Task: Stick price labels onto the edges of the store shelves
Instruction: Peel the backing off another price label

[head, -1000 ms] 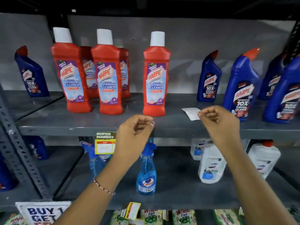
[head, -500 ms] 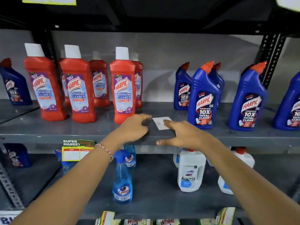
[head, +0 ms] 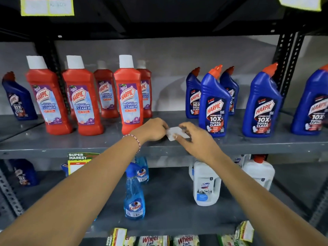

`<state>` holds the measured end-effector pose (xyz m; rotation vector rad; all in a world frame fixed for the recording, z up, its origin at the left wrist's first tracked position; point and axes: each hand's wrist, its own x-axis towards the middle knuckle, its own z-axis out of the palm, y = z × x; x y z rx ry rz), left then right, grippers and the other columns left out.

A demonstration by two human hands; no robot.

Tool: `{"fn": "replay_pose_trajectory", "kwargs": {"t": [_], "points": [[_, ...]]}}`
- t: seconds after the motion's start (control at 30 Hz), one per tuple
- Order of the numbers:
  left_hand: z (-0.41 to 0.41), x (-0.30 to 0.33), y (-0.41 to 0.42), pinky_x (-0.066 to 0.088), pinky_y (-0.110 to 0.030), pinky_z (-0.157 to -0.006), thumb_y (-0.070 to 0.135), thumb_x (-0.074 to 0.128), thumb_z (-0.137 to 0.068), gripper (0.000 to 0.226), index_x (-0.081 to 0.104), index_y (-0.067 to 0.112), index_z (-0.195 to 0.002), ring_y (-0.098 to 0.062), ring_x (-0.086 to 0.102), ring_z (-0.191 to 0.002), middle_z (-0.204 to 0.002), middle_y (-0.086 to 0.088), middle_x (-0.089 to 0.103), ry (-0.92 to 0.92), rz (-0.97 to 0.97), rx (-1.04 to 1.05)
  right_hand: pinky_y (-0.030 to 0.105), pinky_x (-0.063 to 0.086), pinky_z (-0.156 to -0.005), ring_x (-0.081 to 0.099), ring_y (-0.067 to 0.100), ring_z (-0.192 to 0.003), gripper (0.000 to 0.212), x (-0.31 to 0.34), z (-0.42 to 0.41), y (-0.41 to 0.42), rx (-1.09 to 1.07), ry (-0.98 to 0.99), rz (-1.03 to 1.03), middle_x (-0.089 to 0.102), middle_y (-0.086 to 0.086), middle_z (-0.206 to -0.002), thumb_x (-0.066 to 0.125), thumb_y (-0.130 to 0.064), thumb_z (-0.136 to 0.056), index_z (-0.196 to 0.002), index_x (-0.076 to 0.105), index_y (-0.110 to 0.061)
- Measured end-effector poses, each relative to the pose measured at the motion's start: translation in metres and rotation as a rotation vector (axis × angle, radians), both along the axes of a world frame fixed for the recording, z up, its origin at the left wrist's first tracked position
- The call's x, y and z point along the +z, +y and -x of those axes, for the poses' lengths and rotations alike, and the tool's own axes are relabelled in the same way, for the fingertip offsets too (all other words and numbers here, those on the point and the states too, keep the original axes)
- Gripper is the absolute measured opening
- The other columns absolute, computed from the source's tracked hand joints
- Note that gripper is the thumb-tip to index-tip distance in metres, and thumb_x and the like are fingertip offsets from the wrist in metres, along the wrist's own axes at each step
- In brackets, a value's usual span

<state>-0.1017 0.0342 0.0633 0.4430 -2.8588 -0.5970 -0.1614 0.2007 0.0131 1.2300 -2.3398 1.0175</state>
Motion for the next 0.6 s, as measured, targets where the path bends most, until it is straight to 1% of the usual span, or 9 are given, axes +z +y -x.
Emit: {"fn": "replay_pose_trajectory", "kwargs": {"t": [0.07, 0.13, 0.27, 0.33, 0.37, 0.43, 0.5, 0.57, 0.6], "points": [[0.001, -0.001, -0.001, 0.043, -0.032, -0.107, 0.000, 0.044, -0.089, 0.042, 0.064, 0.012, -0.125, -0.021, 0.057, -0.122, -0.133, -0.005, 0.064, 0.024, -0.047, -0.017, 0.041, 0.056, -0.079, 0.067, 0.031, -0.100, 0.076, -0.005, -0.009, -0.003, -0.119, 0.121, -0.198, 0.070, 0.009, -0.112, 0.050, -0.078, -0.078, -0.133, 0.043, -0.026], [-0.002, -0.003, -0.003, 0.044, -0.034, -0.109, 0.000, 0.045, -0.089, 0.043, 0.063, 0.013, -0.126, -0.016, 0.059, -0.121, -0.129, -0.002, 0.067, 0.043, -0.104, -0.046, 0.040, 0.055, -0.078, 0.067, 0.032, -0.100, 0.092, -0.007, -0.012, -0.004, -0.157, 0.160, -0.301, 0.070, 0.009, -0.113, 0.056, -0.083, -0.068, -0.137, 0.036, -0.026], [-0.003, -0.009, -0.015, 0.056, -0.035, -0.094, -0.003, 0.059, -0.084, 0.031, 0.069, 0.010, -0.110, -0.014, 0.069, -0.103, -0.109, -0.002, 0.075, 0.191, -0.240, -0.038, 0.045, 0.055, -0.091, 0.067, 0.030, -0.109, 0.094, -0.005, -0.011, 0.003, -0.091, 0.071, -0.232, 0.070, 0.006, -0.123, 0.073, -0.072, -0.063, -0.138, 0.033, -0.030], [-0.002, -0.011, -0.020, 0.061, -0.037, -0.084, -0.010, 0.061, -0.081, 0.029, 0.069, 0.011, -0.099, -0.019, 0.070, -0.099, -0.103, -0.004, 0.074, 0.266, -0.362, -0.005, 0.044, 0.051, -0.098, 0.064, 0.025, -0.116, 0.083, -0.003, -0.011, 0.006, -0.037, -0.029, -0.143, 0.069, 0.002, -0.127, 0.079, -0.062, -0.065, -0.133, 0.042, -0.032], [-0.002, -0.012, -0.022, 0.061, -0.038, -0.084, -0.013, 0.058, -0.082, 0.030, 0.068, 0.011, -0.097, -0.021, 0.070, -0.099, -0.102, -0.007, 0.074, 0.277, -0.389, -0.008, 0.042, 0.052, -0.098, 0.065, 0.023, -0.115, 0.073, -0.004, -0.012, 0.007, -0.021, -0.062, -0.107, 0.071, 0.000, -0.124, 0.080, -0.057, -0.068, -0.129, 0.049, -0.032], [-0.005, -0.014, -0.026, 0.058, -0.037, -0.090, -0.015, 0.048, -0.084, 0.034, 0.068, 0.005, -0.102, -0.021, 0.070, -0.097, -0.103, -0.011, 0.073, 0.253, -0.366, -0.060, 0.040, 0.055, -0.087, 0.069, 0.022, -0.099, 0.042, -0.009, -0.013, 0.008, -0.030, -0.002, -0.058, 0.077, -0.002, -0.107, 0.078, -0.047, -0.076, -0.113, 0.066, -0.029], [-0.015, -0.015, -0.027, 0.055, -0.032, -0.096, -0.017, 0.042, -0.082, 0.045, 0.069, 0.008, -0.108, -0.015, 0.070, -0.100, -0.103, -0.008, 0.075, 0.204, -0.330, -0.124, 0.040, 0.056, -0.072, 0.069, 0.021, -0.078, 0.015, -0.014, -0.016, 0.009, -0.029, 0.104, 0.012, 0.078, -0.003, -0.088, 0.073, -0.035, -0.085, -0.096, 0.074, -0.025], [-0.030, -0.016, -0.027, 0.053, -0.024, -0.093, -0.020, 0.043, -0.079, 0.052, 0.070, 0.013, -0.109, -0.009, 0.069, -0.105, -0.106, -0.003, 0.076, 0.154, -0.339, -0.186, 0.035, 0.056, -0.068, 0.069, 0.015, -0.071, 0.005, -0.017, -0.019, 0.016, 0.014, 0.084, 0.152, 0.078, -0.004, -0.080, 0.072, -0.023, -0.088, -0.090, 0.076, -0.021], [-0.039, -0.017, -0.025, 0.052, -0.019, -0.090, -0.020, 0.046, -0.078, 0.052, 0.070, 0.014, -0.110, -0.008, 0.069, -0.106, -0.107, -0.002, 0.076, 0.142, -0.356, -0.222, 0.028, 0.056, -0.069, 0.070, 0.011, -0.074, 0.004, -0.017, -0.023, 0.022, 0.037, 0.002, 0.236, 0.078, -0.004, -0.080, 0.073, -0.019, -0.088, -0.090, 0.077, -0.018]]}}
